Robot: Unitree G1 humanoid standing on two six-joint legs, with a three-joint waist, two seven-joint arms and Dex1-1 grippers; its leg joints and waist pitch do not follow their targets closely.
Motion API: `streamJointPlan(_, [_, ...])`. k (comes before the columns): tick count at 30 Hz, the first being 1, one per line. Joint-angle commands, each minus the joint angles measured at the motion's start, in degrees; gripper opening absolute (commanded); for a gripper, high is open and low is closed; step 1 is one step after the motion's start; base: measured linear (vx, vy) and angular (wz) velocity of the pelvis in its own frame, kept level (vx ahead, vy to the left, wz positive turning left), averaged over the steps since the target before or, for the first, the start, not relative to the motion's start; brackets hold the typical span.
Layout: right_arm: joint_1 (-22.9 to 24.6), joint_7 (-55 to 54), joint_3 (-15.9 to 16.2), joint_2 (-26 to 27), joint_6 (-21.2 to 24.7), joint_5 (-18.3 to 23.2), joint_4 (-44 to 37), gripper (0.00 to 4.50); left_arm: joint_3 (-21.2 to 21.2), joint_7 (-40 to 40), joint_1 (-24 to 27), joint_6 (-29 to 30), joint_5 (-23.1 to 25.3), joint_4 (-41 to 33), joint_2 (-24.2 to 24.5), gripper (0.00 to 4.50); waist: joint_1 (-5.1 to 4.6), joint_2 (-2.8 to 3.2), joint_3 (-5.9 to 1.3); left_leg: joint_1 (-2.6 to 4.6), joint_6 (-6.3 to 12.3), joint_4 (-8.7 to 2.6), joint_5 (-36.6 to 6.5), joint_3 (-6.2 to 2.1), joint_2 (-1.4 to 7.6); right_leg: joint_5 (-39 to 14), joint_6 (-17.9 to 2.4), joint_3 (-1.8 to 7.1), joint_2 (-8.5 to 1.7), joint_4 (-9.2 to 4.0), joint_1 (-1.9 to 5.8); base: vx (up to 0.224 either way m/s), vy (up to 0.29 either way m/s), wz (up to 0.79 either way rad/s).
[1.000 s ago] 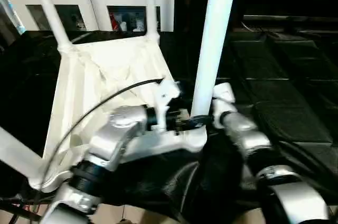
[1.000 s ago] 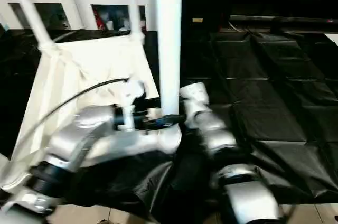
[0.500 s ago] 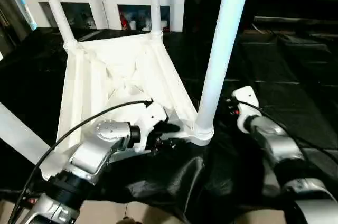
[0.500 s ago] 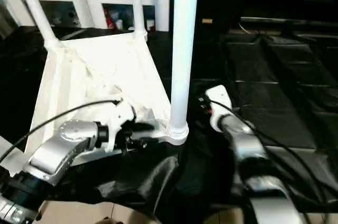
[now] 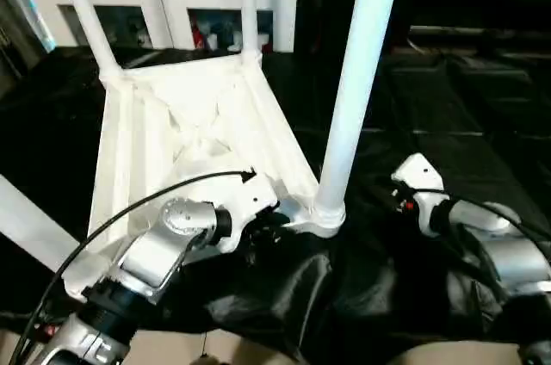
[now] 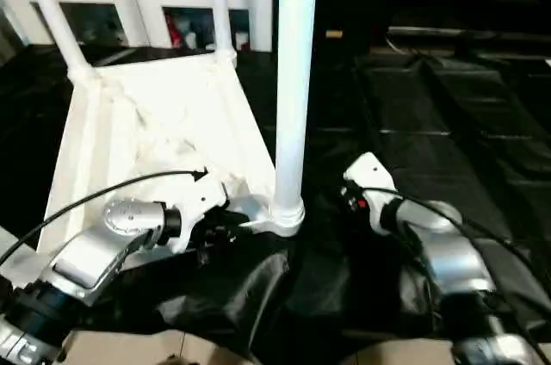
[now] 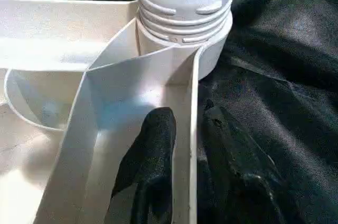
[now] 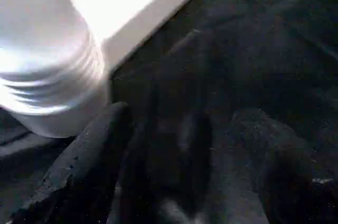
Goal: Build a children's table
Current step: Rotate table base, then rotate leg to tighten
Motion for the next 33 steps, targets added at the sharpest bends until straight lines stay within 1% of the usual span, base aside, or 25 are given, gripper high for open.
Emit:
streamJointPlan(1, [1.3,3.0,0.7,-1.8,2.0,1.9,-5.1,3.49,0.2,-0.7,-0.9,-0.6,0.4,0.8,0.7,0.75,0.25,-0.22,-3.62,0.36,1.95,-3.78,-17.5,-0.25,0.66,-22.0,-8.3,2.06,-2.58,-5.57,2.76,0.000,0.000,0.00])
streamJointPlan(2, [1.4,3.1,0.7,-1.9,2.0,1.9,-5.3,3.49,0.2,-0.8,-0.9,-0.7,0.3,0.9,0.7,0.44,0.38,-0.28,-3.63,0.39,2.06,-3.77,-17.5,-0.24,0.71,-22.0,-7.9,2.13,-2.62,-5.64,2.76,0.000,0.000,0.00])
streamJointPlan(4, [1.6,3.6,0.9,-2.1,2.0,2.1,-6.1,3.49,0.4,-1.3,-0.9,-1.0,0.1,1.0,0.6,0.36,0.32,-0.28,-3.66,0.28,2.12,-3.80,-17.2,-0.30,0.70,-21.9,-8.1,2.07,-2.67,-5.56,2.79,0.000,0.000,0.00])
streamJointPlan(7, [1.7,3.8,1.0,-2.1,2.1,2.2,-6.3,3.49,0.3,-1.6,-0.9,-1.0,0.2,0.9,0.8,0.26,0.26,-0.27,-3.63,0.32,1.87,-3.77,-17.5,-0.30,0.69,-22.4,-8.2,2.04,-2.72,-5.63,2.70,0.000,0.000,0.00])
streamJointPlan(8, [1.8,4.3,1.0,-2.0,2.8,3.1,-6.8,3.76,0.1,-2.2,-0.9,-1.2,0.2,0.9,1.0,0.10,0.27,-0.20,-3.64,0.33,1.81,-3.75,-17.5,-0.32,0.67,-22.6,-8.2,2.04,-2.74,-5.62,2.71,0.000,0.000,0.00])
streamJointPlan(9, [1.9,5.0,0.9,-1.8,3.8,4.3,-7.4,3.82,-0.1,-2.8,-0.8,-1.2,0.1,0.9,1.1,0.00,0.26,-0.19,-3.67,0.37,1.88,-3.78,-17.5,-0.34,0.71,-22.5,-8.2,2.05,-2.75,-5.65,2.71,0.000,0.000,0.00])
streamJointPlan(10, [1.9,5.7,0.7,-1.5,5.1,5.4,-7.9,3.82,-0.3,-3.5,-0.7,-1.5,-0.1,0.9,1.3,0.00,0.27,-0.10,-3.72,0.31,1.98,-3.78,-17.2,-0.38,0.72,-21.7,-8.4,2.09,-2.75,-5.55,2.79,0.000,0.000,0.00])
streamJointPlan(11, [2.0,7.1,0.9,-1.5,6.1,6.6,-8.6,3.97,-0.4,-4.1,-0.6,-1.7,-0.4,0.9,1.4,0.00,0.22,-0.11,-3.76,0.29,2.11,-3.80,-16.9,-0.39,0.75,-20.6,-8.7,2.07,-2.69,-5.43,2.84,0.000,0.000,0.00])
streamJointPlan(12, [2.0,7.1,0.9,-1.5,6.1,6.6,-8.6,3.97,-0.4,-4.1,-0.6,-1.7,-0.4,0.9,1.4,0.00,0.20,-0.15,-3.77,0.25,2.18,-3.79,-16.9,-0.38,0.73,-20.0,-8.9,2.07,-2.65,-5.38,2.90,0.000,0.000,0.00])
streamJointPlan(13, [2.0,7.1,0.9,-1.5,6.1,6.6,-8.6,4.14,-0.4,-4.1,-0.6,-1.7,-0.4,0.9,1.4,0.00,0.19,-0.12,-3.79,0.22,2.15,-3.81,-16.5,-0.40,0.80,-19.2,-9.2,2.10,-2.71,-5.24,2.94,0.000,0.000,0.00])
streamJointPlan(14, [2.2,8.6,2.0,-1.3,6.7,7.1,-9.9,4.23,-0.4,-5.4,-0.4,-3.0,-0.7,1.3,1.6,0.00,0.13,-0.04,-3.82,0.20,2.14,-3.76,-16.3,-0.37,0.79,-18.6,-9.5,2.12,-2.71,-5.22,2.99,0.000,0.000,0.00])
streamJointPlan(16, [2.3,9.0,2.7,-1.2,6.5,6.9,-10.3,4.41,-0.4,-6.1,-0.4,-3.9,-0.8,1.6,1.6,0.00,0.17,-0.07,-3.82,0.18,2.19,-3.75,-16.0,-0.34,0.76,-18.3,-9.7,2.12,-2.73,-5.23,2.98,0.000,0.000,0.00])
streamJointPlan(18, [1.5,7.3,4.6,0.1,4.1,4.2,-9.0,4.41,-0.4,-7.5,-0.4,-5.5,-1.0,2.2,2.0,0.00,0.16,0.00,-3.81,0.27,1.94,-3.77,-16.1,-0.31,0.78,-18.6,-9.7,2.15,-2.82,-5.25,2.87,0.000,0.000,0.00])
streamJointPlan(21, [1.3,6.7,5.1,0.6,3.5,3.5,-8.4,4.41,-0.4,-7.7,-0.5,-5.7,-1.0,2.3,2.1,0.00,0.13,0.03,-3.68,0.33,1.39,-3.87,-17.0,-0.34,0.80,-20.3,-9.5,2.16,-2.83,-5.30,2.76,0.000,0.000,0.00])
streamJointPlan(22, [0.5,5.8,5.8,1.7,2.8,2.7,-7.2,4.41,-0.3,-7.9,-0.6,-5.9,-1.0,2.5,2.3,0.00,0.18,-0.23,-3.75,0.38,1.27,-3.85,-17.1,-0.35,0.79,-21.0,-9.2,2.16,-2.92,-5.35,2.76,0.000,0.000,0.00])
streamJointPlan(23, [0.1,5.5,6.3,2.3,2.7,2.5,-6.5,4.41,-0.2,-8.1,-0.7,-6.0,-0.9,2.7,2.4,0.00,0.15,0.03,-3.66,0.38,1.22,-3.90,-17.4,-0.37,0.76,-21.6,-9.2,2.15,-2.89,-5.36,2.72,0.000,0.000,0.00])
streamJointPlan(25, [-1.0,5.1,7.0,3.5,2.6,2.5,-5.2,4.41,0.0,-8.4,-0.8,-6.3,-0.8,3.0,2.6,0.00,0.20,-0.12,-3.67,0.35,1.13,-3.93,-17.3,-0.38,0.83,-21.6,-8.9,2.21,-2.96,-5.39,2.74,0.000,0.000,0.00])
streamJointPlan(26, [-1.5,5.1,7.4,4.0,2.5,2.5,-4.5,4.41,0.1,-8.5,-0.8,-6.4,-0.8,3.1,2.8,0.00,0.14,0.04,-3.71,0.41,1.06,-3.94,-17.3,-0.41,0.81,-21.3,-9.2,2.18,-2.93,-5.28,2.65,0.000,0.000,0.00])
streamJointPlan(27, [-1.6,5.1,7.5,4.1,2.5,2.5,-4.4,4.41,0.1,-8.6,-0.8,-6.4,-0.8,3.1,2.8,0.00,0.21,0.04,-3.76,0.43,0.99,-3.92,-17.2,-0.41,0.83,-20.7,-9.3,2.22,-2.94,-5.22,2.70,0.000,0.000,0.00])
streamJointPlan(28, [-2.3,5.0,7.6,4.8,2.0,2.6,-3.5,4.14,0.2,-8.7,-0.8,-6.5,-0.7,3.2,2.9,0.00,0.22,0.05,-3.74,0.37,0.96,-3.96,-17.0,-0.42,0.87,-20.3,-9.3,2.24,-2.94,-5.18,2.77,0.000,0.000,0.00])
streamJointPlan(30, [-3.0,5.0,7.7,5.5,1.5,2.8,-2.6,4.05,0.3,-8.9,-0.7,-6.8,-0.6,3.4,3.0,0.00,0.19,-0.12,-3.82,0.34,1.02,-3.90,-16.6,-0.37,0.82,-19.5,-9.7,2.26,-2.98,-5.02,2.80,0.000,0.000,0.00])
streamJointPlan(31, [-3.1,5.1,7.8,5.7,1.4,2.9,-2.5,4.03,0.4,-8.9,-0.7,-6.9,-0.6,3.5,3.0,0.00,0.27,-0.01,-3.85,0.30,1.08,-3.87,-16.0,-0.35,0.86,-18.7,-9.9,2.31,-3.01,-4.96,2.83,0.000,0.000,0.00])
streamJointPlan(32, [-3.2,5.3,7.8,5.9,1.3,3.0,-2.2,3.94,0.5,-9.1,-0.7,-7.1,-0.6,3.6,3.0,0.00,0.27,-0.07,-3.83,0.31,1.12,-3.92,-15.9,-0.36,0.89,-18.4,-9.9,2.29,-2.97,-4.92,2.83,0.000,0.000,0.00])
streamJointPlan(33, [-3.4,5.6,7.9,6.1,1.0,3.0,-2.0,3.69,0.6,-9.2,-0.7,-7.2,-0.5,3.7,3.0,0.00,0.26,-0.16,-3.84,0.30,1.15,-3.88,-15.7,-0.31,0.86,-18.1,-10.0,2.33,-2.96,-4.87,2.88,0.000,0.000,0.00])
